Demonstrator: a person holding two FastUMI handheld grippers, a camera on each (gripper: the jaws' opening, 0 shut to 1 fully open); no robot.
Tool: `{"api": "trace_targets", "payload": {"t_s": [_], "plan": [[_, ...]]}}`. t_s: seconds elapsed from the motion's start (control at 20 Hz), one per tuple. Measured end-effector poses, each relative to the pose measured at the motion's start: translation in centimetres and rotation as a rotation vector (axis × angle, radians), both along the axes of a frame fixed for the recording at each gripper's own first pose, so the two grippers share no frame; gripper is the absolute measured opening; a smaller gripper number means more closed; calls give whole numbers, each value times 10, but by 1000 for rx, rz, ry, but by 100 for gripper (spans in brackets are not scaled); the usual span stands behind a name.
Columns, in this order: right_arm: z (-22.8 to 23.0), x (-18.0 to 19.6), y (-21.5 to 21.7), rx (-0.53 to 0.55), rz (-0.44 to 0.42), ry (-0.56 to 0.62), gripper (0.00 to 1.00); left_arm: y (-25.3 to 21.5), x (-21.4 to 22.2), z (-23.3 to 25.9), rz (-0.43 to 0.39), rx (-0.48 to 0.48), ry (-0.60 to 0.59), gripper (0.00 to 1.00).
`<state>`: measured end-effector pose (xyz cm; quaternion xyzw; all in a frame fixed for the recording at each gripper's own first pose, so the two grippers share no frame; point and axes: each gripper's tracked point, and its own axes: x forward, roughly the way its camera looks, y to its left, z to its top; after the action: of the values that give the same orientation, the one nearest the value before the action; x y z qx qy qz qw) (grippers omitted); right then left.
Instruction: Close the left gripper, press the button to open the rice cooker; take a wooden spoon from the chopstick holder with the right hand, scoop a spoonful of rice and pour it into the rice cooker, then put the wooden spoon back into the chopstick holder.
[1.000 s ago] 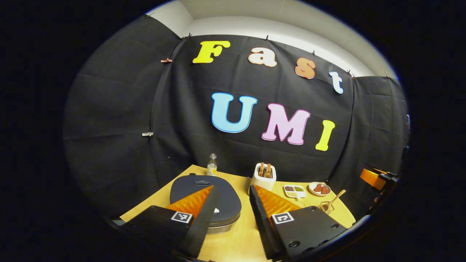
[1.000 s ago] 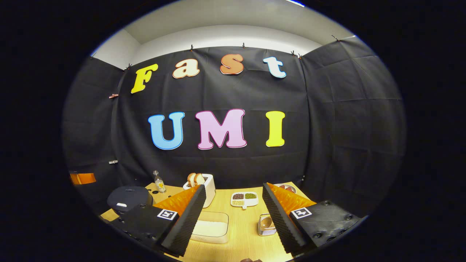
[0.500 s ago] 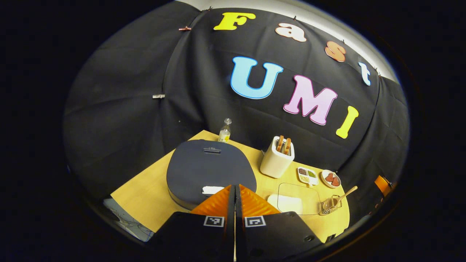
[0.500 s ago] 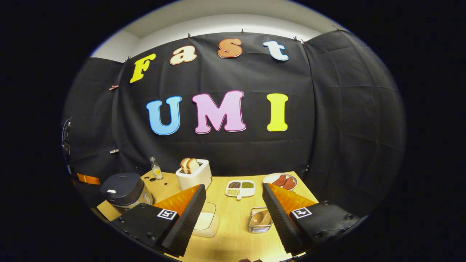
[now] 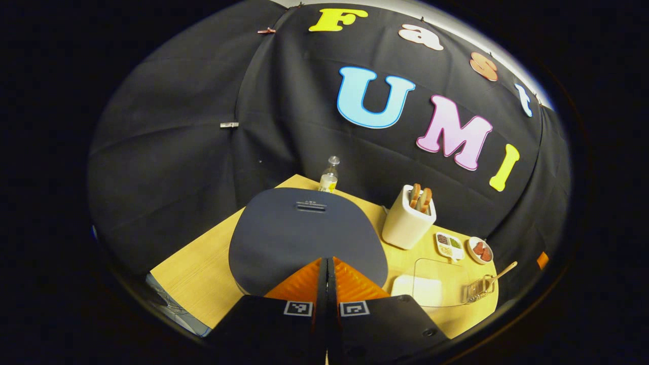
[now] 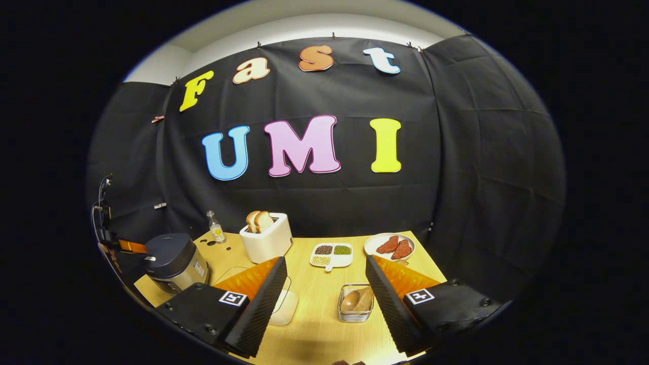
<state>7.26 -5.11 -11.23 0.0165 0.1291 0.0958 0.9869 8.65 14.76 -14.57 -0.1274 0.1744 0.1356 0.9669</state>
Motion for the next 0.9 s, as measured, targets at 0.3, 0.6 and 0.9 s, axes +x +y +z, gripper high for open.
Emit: {"api": "trace_targets", "payload": {"t_s": [0.3,0.6,0.9], "plan": [[-7,5,-13,5,-18,13,97,6,1,-17,13,-11,29,6],[-14,7,-25,3,-37,16,97,7,-3,-21,27,-82,-75,7],[-31,2,-32,6,-43,59,98,8,1,-33,36,162,56,7]]}}
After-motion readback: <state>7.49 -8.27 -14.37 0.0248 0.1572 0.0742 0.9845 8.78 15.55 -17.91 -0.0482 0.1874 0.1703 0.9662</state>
